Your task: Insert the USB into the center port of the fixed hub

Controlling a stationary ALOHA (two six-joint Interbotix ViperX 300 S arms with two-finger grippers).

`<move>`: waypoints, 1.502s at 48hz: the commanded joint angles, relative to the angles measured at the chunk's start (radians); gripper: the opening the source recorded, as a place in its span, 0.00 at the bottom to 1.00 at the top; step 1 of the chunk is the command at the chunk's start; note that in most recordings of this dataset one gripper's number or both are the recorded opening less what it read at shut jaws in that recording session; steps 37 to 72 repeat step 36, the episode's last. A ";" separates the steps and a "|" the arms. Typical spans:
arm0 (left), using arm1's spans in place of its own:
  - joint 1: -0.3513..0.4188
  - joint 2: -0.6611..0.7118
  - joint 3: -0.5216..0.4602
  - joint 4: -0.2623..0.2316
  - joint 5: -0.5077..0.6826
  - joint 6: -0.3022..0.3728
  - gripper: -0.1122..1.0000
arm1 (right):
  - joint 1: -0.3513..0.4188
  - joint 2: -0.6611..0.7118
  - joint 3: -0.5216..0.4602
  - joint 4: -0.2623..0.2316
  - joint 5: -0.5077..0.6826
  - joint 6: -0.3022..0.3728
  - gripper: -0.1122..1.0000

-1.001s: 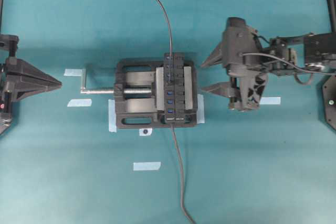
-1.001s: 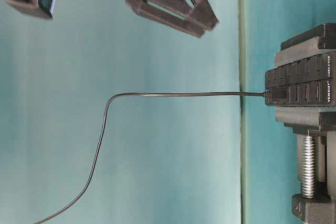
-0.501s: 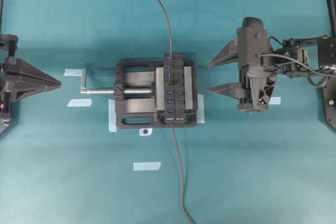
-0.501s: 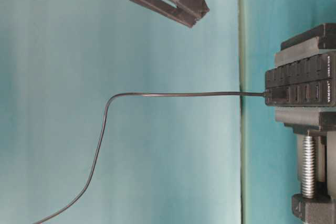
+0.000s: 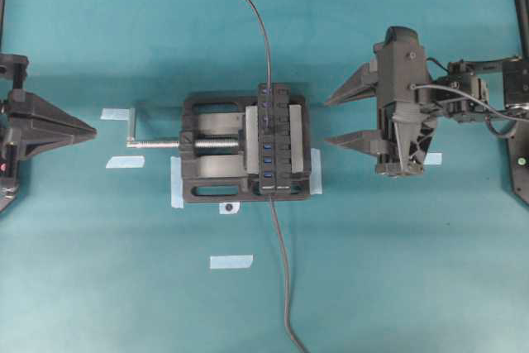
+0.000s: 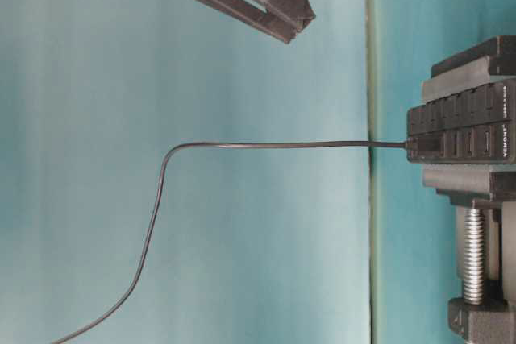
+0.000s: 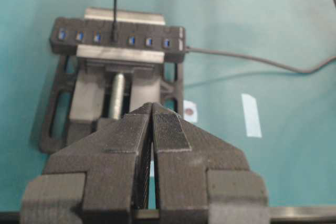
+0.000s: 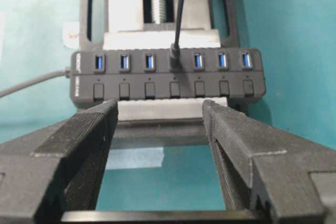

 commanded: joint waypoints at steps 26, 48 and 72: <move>0.002 0.006 -0.011 0.003 -0.006 0.000 0.10 | 0.006 -0.015 0.003 0.000 -0.009 0.008 0.73; 0.002 0.006 -0.011 0.003 -0.006 -0.002 0.10 | 0.006 -0.015 0.003 0.000 -0.009 0.008 0.73; 0.002 0.006 -0.011 0.003 -0.006 -0.002 0.10 | 0.006 -0.015 0.003 0.000 -0.009 0.008 0.73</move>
